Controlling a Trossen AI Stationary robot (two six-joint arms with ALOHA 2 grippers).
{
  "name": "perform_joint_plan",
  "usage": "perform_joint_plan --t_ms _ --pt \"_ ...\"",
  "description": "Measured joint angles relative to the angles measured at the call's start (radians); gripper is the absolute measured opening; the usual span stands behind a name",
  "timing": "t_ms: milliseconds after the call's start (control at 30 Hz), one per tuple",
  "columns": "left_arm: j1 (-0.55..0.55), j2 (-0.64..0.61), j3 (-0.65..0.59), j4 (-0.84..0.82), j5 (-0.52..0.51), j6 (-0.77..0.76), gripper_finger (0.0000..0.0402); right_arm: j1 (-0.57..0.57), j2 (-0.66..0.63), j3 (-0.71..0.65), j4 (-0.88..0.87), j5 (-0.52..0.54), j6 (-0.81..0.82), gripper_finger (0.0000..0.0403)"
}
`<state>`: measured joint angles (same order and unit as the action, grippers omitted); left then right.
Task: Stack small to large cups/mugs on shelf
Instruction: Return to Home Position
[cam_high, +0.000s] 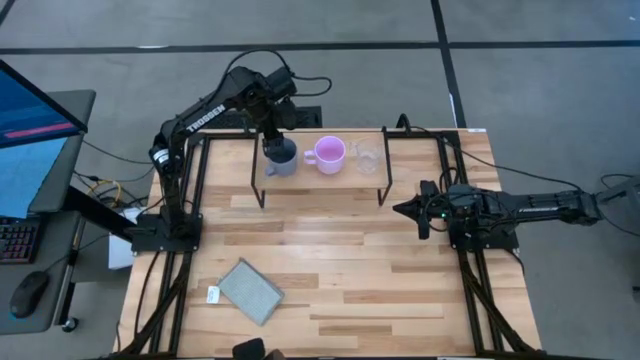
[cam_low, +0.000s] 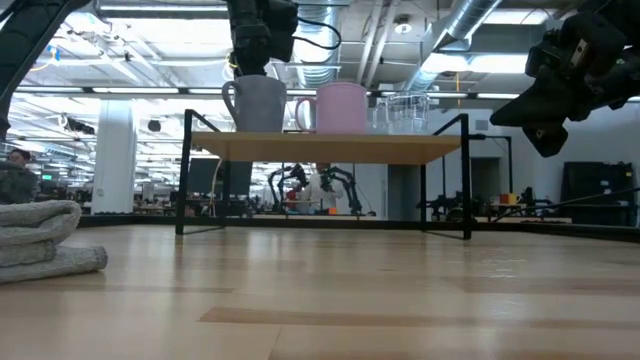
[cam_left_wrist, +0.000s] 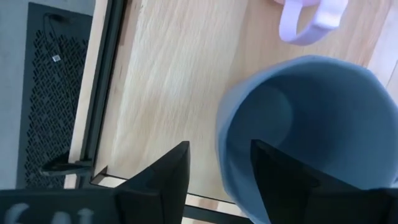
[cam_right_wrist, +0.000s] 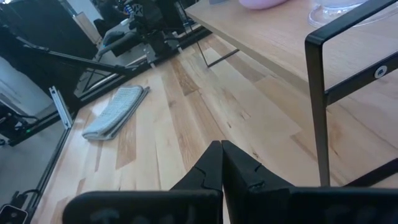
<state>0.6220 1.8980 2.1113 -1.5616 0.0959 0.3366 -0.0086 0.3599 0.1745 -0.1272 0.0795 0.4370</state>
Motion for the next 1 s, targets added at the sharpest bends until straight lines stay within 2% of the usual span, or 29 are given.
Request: perform_joint_plan --t_ms 400,800,1000 --pt "0.0 0.0 0.0 -0.01 0.039 0.048 0.0159 0.0 0.0 0.0 0.0 0.0 0.0 0.0021" --pt "0.0 0.0 0.0 -0.01 -0.017 0.071 0.0198 0.0 0.0 0.0 0.0 0.0 0.0 0.0021" --pt "0.0 0.0 0.0 -0.009 0.009 0.071 0.0199 0.0 0.0 0.0 0.0 0.001 0.0 0.0021"
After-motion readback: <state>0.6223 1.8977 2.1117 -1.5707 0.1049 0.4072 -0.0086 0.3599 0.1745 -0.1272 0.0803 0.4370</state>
